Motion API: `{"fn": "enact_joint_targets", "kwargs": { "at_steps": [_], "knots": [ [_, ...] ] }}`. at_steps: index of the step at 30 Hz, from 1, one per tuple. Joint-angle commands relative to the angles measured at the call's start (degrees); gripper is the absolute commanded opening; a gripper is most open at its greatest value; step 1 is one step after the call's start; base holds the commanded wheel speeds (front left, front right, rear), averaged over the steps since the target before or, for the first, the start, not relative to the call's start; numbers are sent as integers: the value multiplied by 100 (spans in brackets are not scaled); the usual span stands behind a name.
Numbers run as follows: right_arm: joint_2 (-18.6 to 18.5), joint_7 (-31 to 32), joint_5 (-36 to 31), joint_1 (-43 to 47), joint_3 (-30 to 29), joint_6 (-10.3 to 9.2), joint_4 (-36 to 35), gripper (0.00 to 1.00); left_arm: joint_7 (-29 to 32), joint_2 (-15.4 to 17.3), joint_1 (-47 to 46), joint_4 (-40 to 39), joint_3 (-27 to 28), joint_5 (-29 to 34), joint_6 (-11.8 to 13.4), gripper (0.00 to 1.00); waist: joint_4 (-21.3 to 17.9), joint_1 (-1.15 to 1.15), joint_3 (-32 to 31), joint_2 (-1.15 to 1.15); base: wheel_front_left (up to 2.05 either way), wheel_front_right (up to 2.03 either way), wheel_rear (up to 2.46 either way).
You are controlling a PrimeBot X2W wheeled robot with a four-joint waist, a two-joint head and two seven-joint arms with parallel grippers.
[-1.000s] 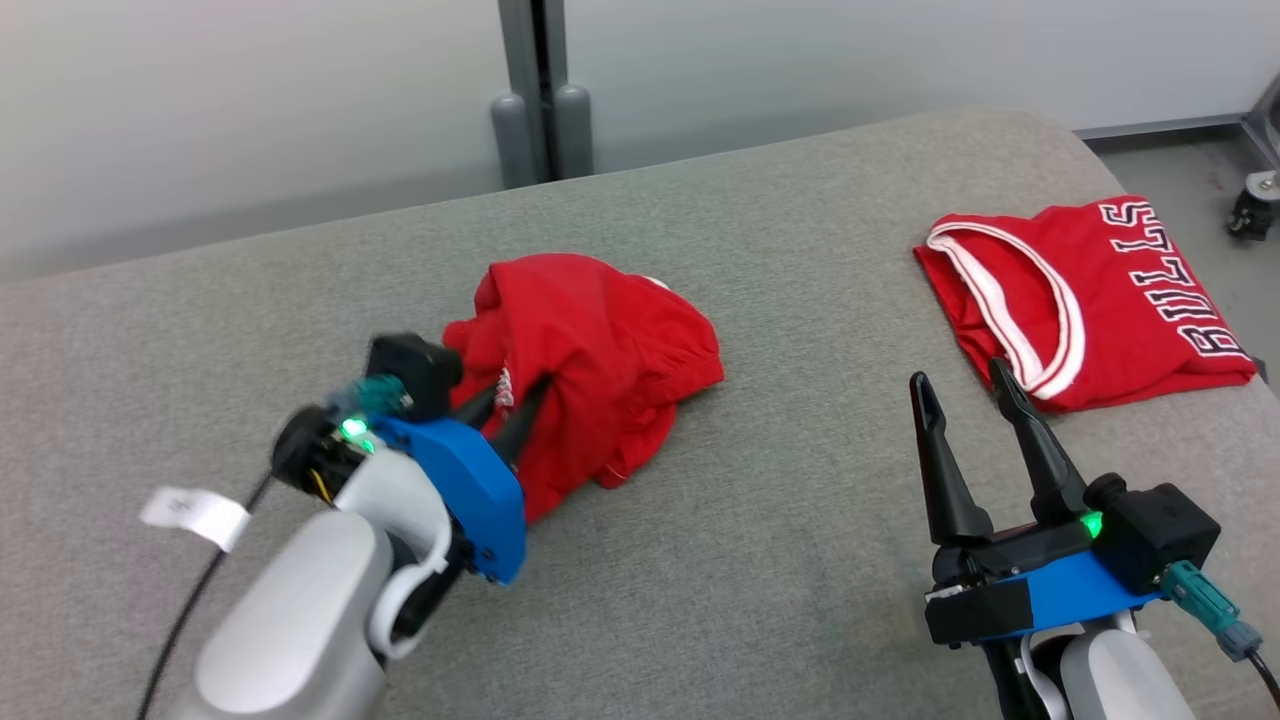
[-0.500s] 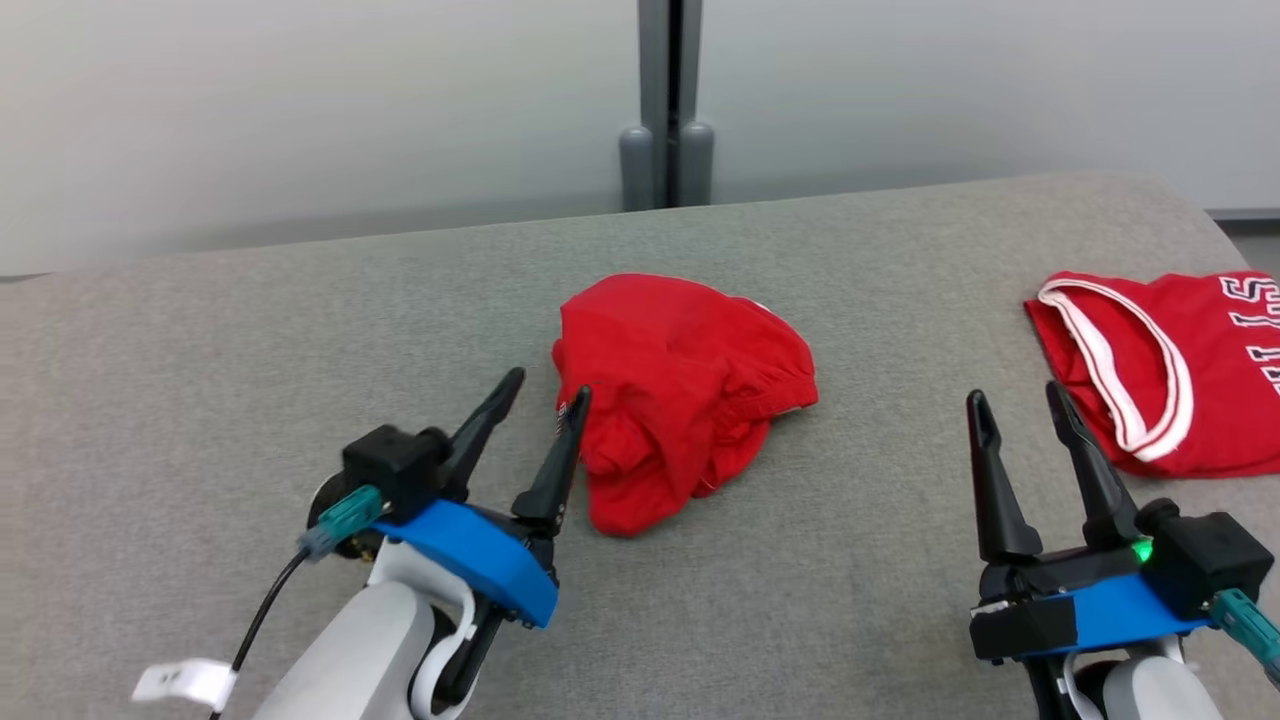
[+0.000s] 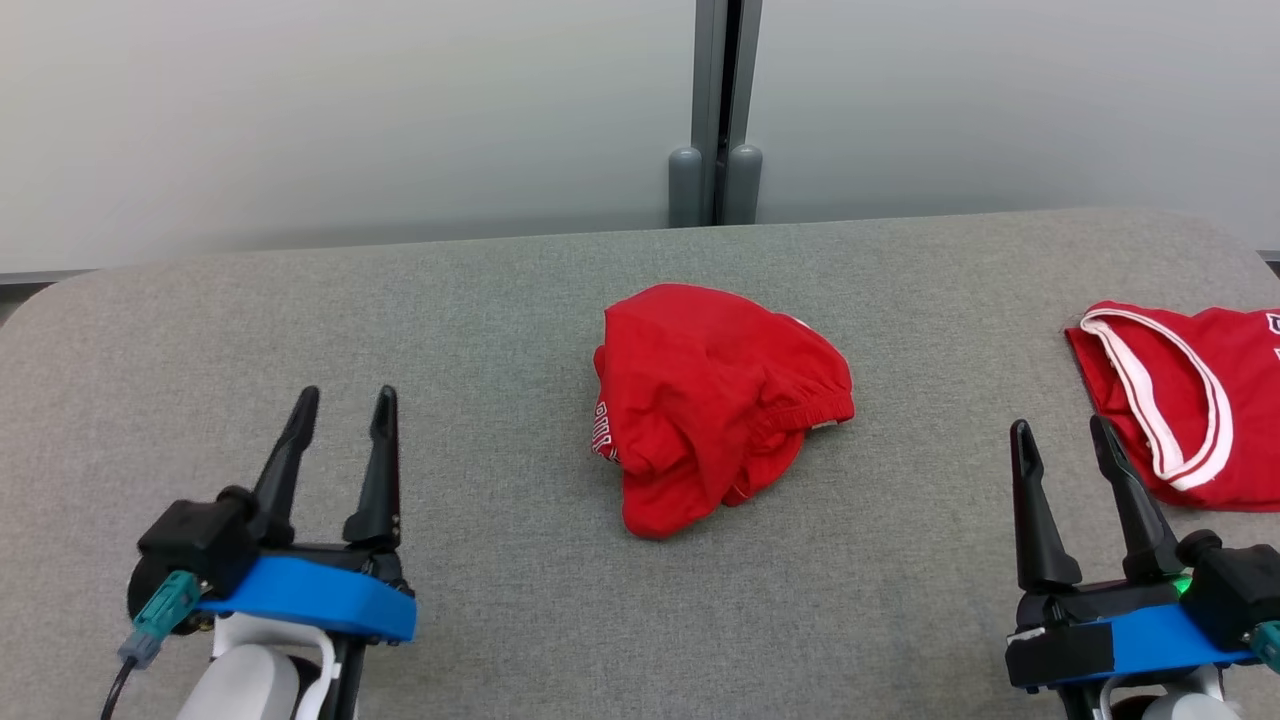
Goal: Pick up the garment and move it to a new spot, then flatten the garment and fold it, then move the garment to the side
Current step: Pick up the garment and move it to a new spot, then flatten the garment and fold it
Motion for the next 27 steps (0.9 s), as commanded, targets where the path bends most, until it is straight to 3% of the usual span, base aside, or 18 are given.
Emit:
{"fn": "enact_joint_targets", "kwargs": {
  "at_steps": [1, 10, 27],
  "knots": [
    [-3, 25, -12, 83, -27, 0, -22, 100, -22, 25, 152, -49, 196, 108, 23, 100, -7, 0, -2, 0, 0, 0, 0],
    [-3, 52, 130, 218, -51, 0, 202, 100, -23, -81, 632, 202, 915, 442, -102, 100, -118, 0, -58, 0, 0, 0, 0],
    [-2, 57, 99, 44, 26, 0, 565, 100, -24, -240, 750, 386, 1076, 654, -271, 100, -66, 0, -80, 0, 0, 0, 0]
  ]
}}
